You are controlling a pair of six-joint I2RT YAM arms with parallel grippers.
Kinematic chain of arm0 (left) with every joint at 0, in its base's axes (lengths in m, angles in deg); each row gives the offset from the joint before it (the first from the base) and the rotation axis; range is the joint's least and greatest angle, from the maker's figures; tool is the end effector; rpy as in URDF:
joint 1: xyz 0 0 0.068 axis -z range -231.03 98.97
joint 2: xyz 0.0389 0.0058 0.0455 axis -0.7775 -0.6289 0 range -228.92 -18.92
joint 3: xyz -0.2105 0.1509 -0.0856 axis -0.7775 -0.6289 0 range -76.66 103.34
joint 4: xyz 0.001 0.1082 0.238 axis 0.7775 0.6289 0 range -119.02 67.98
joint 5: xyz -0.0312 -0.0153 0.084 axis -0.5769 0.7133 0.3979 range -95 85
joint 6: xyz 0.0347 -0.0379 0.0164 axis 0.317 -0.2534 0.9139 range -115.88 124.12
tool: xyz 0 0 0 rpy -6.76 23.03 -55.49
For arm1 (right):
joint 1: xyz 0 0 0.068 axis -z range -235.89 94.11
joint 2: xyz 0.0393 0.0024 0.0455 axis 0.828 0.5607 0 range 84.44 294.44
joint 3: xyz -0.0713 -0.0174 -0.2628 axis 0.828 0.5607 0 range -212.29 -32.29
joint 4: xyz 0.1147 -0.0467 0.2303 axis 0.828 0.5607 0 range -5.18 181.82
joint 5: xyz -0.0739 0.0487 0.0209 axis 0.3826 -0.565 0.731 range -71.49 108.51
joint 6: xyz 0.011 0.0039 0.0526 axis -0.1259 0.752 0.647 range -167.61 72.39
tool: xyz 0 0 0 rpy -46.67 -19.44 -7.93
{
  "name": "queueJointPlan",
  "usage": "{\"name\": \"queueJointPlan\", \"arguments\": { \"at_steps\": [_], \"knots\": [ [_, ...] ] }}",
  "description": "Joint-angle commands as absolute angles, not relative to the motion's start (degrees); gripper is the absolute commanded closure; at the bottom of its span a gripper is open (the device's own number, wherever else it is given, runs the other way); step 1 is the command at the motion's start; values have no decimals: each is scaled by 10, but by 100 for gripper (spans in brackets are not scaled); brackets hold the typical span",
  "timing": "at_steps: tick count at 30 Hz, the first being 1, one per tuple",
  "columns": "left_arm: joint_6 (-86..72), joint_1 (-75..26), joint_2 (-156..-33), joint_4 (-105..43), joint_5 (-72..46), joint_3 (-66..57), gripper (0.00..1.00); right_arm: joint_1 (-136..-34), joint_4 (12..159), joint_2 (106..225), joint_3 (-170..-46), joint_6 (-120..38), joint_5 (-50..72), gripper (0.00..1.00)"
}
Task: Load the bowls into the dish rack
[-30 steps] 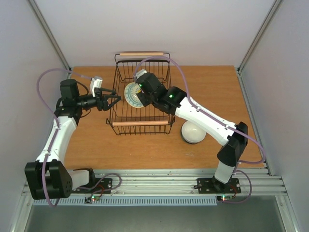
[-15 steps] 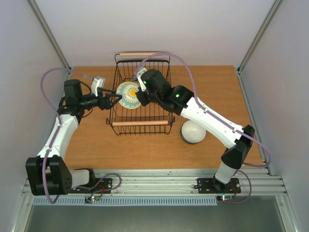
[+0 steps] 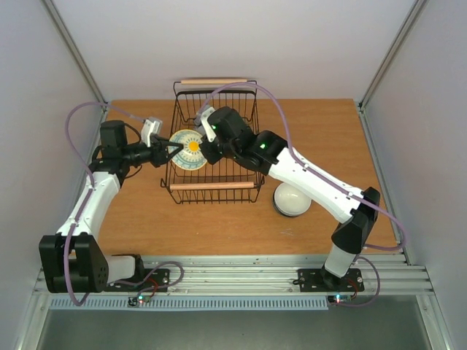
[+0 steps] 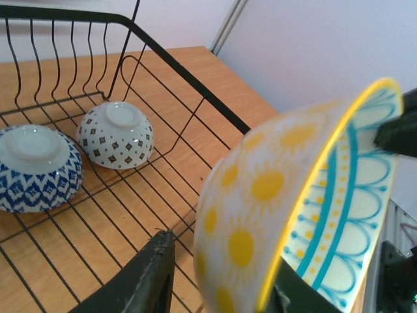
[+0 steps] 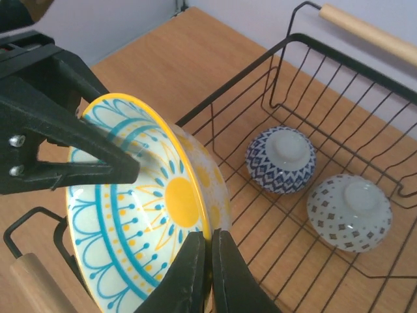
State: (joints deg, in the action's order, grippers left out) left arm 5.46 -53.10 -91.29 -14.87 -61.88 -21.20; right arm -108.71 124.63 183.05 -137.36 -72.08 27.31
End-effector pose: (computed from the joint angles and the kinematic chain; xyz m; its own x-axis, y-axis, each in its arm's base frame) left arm 0.2728 -0.0199 0.3029 -0.4992 -0.0052 -0.8665 0.7091 0.5722 -0.4120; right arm 0.2386 0.3055 0.4018 -0.0083 -0.6882 -0.7255 -0.7838 0.4550 -0.4226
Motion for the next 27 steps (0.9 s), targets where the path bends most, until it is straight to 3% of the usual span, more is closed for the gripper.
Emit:
{"name": "queueJointPlan", "arguments": {
  "at_steps": [1, 5, 9, 11, 15, 19, 22, 27],
  "knots": [
    [68, -531, -926, -157, -625, -198, 79, -1100, 1213, 1846, -1405, -718, 236, 99],
    [74, -531, -930, -149, -633, -196, 98, -1101, 1213, 1859, -1410, -722, 235, 99],
    [82, -530, -930, -145, -652, -195, 100, -1101, 1207, 1856, -1403, -722, 240, 98],
    [85, -531, -938, -132, -667, -188, 100, -1101, 1198, 1847, -1389, -715, 243, 87],
    [98, -531, -952, -116, -695, -178, 100, -1099, 1164, 1811, -1340, -704, 232, 42],
    [102, -531, -951, -119, -724, -180, 100, -1089, 1145, 1778, -1299, -683, 176, 10],
    [101, -532, -954, -120, -754, -180, 99, -1077, 1126, 1756, -1268, -658, 131, 2],
    [102, -538, -957, -120, -794, -180, 99, -1064, 1080, 1724, -1212, -615, 60, 1]
  ]
}}
